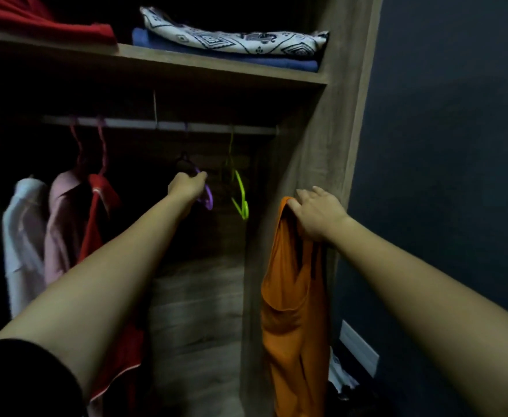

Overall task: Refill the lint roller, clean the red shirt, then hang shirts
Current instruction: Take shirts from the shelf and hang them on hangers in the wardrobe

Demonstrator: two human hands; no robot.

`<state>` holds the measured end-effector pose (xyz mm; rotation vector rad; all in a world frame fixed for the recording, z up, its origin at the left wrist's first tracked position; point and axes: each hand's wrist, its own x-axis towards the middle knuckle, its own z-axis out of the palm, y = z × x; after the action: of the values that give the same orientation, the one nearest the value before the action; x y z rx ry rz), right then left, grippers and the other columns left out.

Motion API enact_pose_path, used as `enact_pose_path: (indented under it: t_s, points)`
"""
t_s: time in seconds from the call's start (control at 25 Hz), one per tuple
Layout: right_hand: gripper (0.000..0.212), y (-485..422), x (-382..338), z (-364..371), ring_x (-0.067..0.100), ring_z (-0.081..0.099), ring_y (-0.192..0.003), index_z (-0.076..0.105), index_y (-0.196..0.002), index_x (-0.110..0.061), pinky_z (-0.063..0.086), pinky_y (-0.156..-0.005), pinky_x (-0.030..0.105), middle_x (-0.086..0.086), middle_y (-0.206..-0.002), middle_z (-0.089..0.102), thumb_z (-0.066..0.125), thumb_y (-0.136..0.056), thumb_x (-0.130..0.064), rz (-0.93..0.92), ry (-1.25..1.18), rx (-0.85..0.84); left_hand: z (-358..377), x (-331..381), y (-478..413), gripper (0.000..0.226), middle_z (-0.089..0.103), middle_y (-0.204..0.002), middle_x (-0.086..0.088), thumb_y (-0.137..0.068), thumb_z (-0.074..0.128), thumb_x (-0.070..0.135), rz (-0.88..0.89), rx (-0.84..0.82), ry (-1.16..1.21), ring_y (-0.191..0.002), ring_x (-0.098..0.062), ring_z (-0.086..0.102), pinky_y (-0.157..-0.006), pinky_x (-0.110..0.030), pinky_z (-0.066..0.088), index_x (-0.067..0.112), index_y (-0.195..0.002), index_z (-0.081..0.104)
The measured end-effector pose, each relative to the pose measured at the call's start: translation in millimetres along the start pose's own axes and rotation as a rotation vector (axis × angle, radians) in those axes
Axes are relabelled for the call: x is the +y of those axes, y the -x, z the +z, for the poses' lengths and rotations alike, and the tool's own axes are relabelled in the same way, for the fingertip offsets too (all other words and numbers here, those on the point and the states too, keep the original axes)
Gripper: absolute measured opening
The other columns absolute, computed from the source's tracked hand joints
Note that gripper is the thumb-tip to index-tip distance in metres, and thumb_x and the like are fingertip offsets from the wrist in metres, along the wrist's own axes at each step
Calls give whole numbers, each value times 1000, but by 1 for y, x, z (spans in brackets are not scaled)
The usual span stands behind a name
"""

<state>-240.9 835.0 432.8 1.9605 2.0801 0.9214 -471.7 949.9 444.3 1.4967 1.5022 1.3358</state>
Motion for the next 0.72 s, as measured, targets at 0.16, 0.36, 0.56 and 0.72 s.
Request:
enact_pose_path:
  t_s: [0.16,0.36,0.56,0.72]
  points:
    - [58,1,8,7,33,31,-138,22,-145,-12,16,-117,40,22,-151,26,38,-94,-33,6,76,-8,35,-15,-52,52,67,-106,-23,-65,58,40,39,21,186,-100,-38,64,-90,-47,52,4,-102,64]
    - [65,-1,6,7,31,26,-141,18,-147,-13,18,-116,39,21,-154,21,43,-93,-39,4,74,4,22,30,-9,29,68,-108,-13,-86,55,23,168,199,106,-105,-28,61,-92,-31,46,9,-109,64]
    - [65,3,3,2,30,21,-143,17,-147,-12,14,-117,37,20,-155,16,43,-93,-38,4,34,-38,3,34,-8,26,68,-101,-6,-85,56,17,233,174,296,-76,-16,66,-58,-25,59,17,-109,67]
    - [67,6,2,0,30,23,-142,20,-146,-10,16,-117,37,21,-155,17,45,-91,-38,26,1,-56,-21,19,-10,32,64,-93,-13,-90,50,-2,191,-2,422,-66,-7,57,-52,-13,51,1,-121,57]
